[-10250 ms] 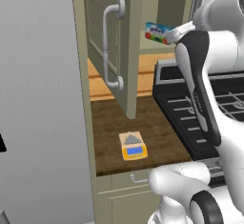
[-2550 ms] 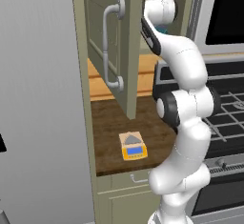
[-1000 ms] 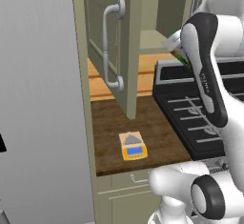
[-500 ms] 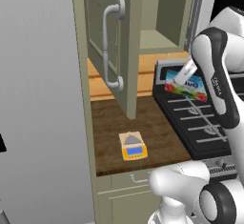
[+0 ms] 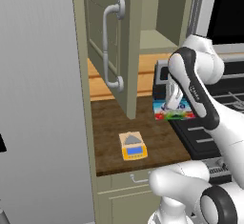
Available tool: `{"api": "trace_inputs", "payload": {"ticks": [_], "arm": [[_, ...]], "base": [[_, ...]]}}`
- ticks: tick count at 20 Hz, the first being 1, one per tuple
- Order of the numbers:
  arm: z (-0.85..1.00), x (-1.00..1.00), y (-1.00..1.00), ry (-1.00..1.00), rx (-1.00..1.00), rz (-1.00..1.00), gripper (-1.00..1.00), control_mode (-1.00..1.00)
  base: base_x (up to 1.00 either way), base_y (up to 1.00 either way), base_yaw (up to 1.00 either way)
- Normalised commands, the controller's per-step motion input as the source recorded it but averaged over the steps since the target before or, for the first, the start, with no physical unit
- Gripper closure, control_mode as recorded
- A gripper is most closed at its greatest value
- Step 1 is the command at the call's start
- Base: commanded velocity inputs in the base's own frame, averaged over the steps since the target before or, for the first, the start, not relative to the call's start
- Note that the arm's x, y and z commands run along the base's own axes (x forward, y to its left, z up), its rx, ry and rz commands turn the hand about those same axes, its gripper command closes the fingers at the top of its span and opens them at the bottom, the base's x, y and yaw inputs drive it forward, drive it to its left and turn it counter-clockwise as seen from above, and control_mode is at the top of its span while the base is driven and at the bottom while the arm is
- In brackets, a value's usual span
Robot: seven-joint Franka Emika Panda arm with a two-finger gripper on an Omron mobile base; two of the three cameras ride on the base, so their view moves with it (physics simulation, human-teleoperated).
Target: Pick the boxed food and place it on the digital scale for weighing, and close the cabinet.
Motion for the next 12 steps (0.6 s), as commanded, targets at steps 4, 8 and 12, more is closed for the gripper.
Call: {"api": "trace_inputs", "payload": {"ticks": [4,8,12], "arm": [[-0.68,0.12,0.18,0.06,0.0,0.26,1.0,-1.0],[-0.61,0.0,0.17,-0.23,0.13,0.24,1.0,-1.0],[-0.46,0.16,0.32,-0.23,0.16,0.21,1.0,-1.0]], "base": [[0.0,0.0,0.0],[0.0,0.0,0.0],[0.0,0.0,0.0]]}}
